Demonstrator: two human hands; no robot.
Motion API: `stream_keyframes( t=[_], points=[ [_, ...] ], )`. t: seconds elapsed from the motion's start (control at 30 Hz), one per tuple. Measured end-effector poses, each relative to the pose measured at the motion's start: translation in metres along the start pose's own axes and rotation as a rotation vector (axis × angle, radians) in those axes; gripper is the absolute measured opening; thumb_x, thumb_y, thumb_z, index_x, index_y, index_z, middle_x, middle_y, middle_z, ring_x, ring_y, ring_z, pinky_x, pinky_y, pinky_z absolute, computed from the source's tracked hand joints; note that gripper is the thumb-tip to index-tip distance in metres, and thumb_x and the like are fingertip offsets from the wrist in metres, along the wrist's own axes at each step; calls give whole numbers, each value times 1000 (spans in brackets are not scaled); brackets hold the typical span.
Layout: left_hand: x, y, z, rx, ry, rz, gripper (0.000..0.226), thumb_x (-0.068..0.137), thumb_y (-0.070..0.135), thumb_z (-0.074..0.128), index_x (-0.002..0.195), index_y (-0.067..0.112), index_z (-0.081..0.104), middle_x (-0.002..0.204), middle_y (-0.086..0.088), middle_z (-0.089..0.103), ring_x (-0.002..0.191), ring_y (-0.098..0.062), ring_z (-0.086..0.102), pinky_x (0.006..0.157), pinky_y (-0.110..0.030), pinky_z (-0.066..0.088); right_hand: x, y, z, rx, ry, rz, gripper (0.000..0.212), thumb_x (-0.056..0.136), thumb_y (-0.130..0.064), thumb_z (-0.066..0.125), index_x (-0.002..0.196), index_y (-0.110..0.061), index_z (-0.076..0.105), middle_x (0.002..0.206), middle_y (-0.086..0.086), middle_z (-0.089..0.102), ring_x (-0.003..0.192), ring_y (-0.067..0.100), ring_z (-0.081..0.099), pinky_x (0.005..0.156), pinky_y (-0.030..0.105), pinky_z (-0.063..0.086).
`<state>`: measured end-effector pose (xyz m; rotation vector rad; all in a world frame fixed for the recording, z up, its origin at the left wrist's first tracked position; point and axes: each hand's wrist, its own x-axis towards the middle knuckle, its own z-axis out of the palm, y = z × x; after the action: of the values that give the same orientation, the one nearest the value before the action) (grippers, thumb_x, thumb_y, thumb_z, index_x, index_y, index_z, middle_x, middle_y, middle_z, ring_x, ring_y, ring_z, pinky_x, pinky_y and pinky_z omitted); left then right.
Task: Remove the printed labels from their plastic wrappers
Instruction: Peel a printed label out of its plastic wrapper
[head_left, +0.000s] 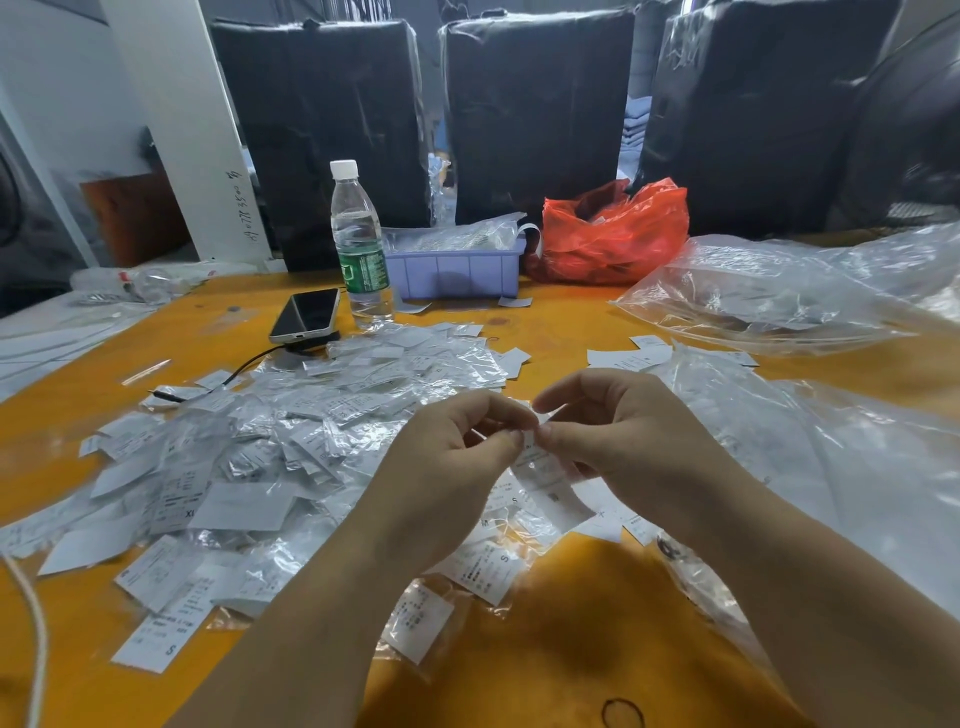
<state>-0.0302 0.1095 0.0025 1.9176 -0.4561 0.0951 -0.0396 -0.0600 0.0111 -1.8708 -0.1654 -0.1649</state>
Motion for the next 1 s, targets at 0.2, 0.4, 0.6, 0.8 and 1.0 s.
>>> stream_keyframes(
  t=[0.2,0.4,0.6,0.8,1.0],
  points=[
    [2,-2,-2,90,51,-39,24,95,15,57,84,31,71,66,18,63,62,7,54,50,-7,40,1,-1,-4,16,39,28,14,83,-3,71,91,-15,69,79,11,72,70,24,66,66,39,60],
    [3,-11,-9,532,179,-122,20,95,21,51,100,32,68,90,15,62,72,-3,58,56,-21,45,4,6,-15,-599,154,-45,27,87,-3,53,96,-22,69,86,-3,68,62,3,56,53,20,41],
    [7,-17,-7,774,244,-76,26,92,27,58,117,29,62,118,6,52,115,-15,43,86,-26,36,-1,7,-11,-821,-204,195,41,78,-30,73,117,-26,60,114,-6,56,88,10,56,64,23,46],
    [4,-17,1,703,176,-21,20,93,30,58,112,31,62,109,12,47,109,-9,39,86,-23,33,-3,5,-7,-934,-122,83,15,85,-20,62,84,-6,66,84,15,65,64,25,59,54,29,41],
    [2,-11,7,347,86,74,19,91,39,60,109,33,62,99,18,58,93,2,54,70,-14,42,2,-2,-12,-346,-34,-13,18,92,-12,61,77,-10,70,66,10,63,55,14,53,55,32,44]
  ],
)
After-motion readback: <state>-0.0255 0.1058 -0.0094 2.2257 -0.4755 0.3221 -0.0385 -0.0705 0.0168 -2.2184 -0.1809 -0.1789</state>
